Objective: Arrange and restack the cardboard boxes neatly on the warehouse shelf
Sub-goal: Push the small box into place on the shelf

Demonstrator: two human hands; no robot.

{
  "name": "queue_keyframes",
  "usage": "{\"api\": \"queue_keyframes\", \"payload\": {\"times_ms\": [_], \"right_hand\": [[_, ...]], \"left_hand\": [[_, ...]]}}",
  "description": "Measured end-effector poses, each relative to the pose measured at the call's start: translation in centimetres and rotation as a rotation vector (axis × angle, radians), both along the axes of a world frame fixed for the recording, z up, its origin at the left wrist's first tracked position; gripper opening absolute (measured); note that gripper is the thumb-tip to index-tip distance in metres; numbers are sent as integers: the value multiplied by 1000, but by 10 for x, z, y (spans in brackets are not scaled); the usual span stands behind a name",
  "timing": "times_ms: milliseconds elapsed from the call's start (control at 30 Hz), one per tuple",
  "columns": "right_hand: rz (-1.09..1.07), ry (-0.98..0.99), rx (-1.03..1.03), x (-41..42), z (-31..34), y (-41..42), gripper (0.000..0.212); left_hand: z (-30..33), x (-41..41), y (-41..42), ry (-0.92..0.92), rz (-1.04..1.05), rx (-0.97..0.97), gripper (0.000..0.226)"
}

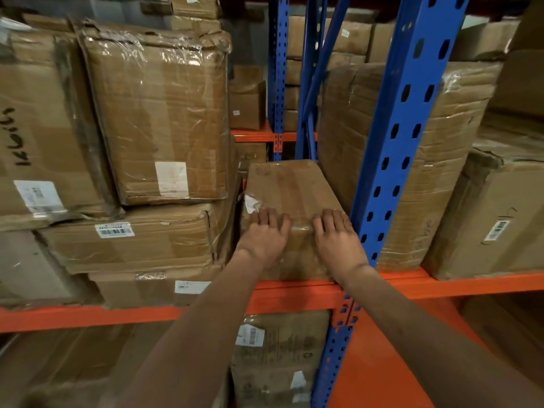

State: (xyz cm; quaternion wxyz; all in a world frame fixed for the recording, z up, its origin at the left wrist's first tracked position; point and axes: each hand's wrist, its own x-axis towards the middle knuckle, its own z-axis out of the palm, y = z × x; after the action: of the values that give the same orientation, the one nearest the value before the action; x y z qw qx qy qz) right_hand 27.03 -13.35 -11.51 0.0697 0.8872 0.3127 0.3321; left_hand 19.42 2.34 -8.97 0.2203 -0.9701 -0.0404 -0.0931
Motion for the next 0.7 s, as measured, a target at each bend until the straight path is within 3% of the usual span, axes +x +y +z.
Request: {"api": "queue_keyframes", "payload": {"times_ms": [167,300,400,467,500,600,700], "right_hand": [[-27,209,6,-12,13,1,52],[-109,575,-96,-27,58,0,82],[-89,830,-78,-34,112,4,87],[-53,776,-14,-45,158,15,98],[-18,709,53,-53,184,23,101],[195,476,237,-88,268,52,96],[375,341,235,-132,328,85,87]], "left_hand": [[3,-5,-1,26,-2,-58,106],[28,-30,-1,204,-33,-288,116],[55,-66,1,190,-129,-495,84],[68,-94,7,35,-219,-466,45],[75,-106,12,-65,-242,-438,36],[102,-133,31,-343,-260,-492,43],[126,-154,47,-428,-155,-566,59]]}}
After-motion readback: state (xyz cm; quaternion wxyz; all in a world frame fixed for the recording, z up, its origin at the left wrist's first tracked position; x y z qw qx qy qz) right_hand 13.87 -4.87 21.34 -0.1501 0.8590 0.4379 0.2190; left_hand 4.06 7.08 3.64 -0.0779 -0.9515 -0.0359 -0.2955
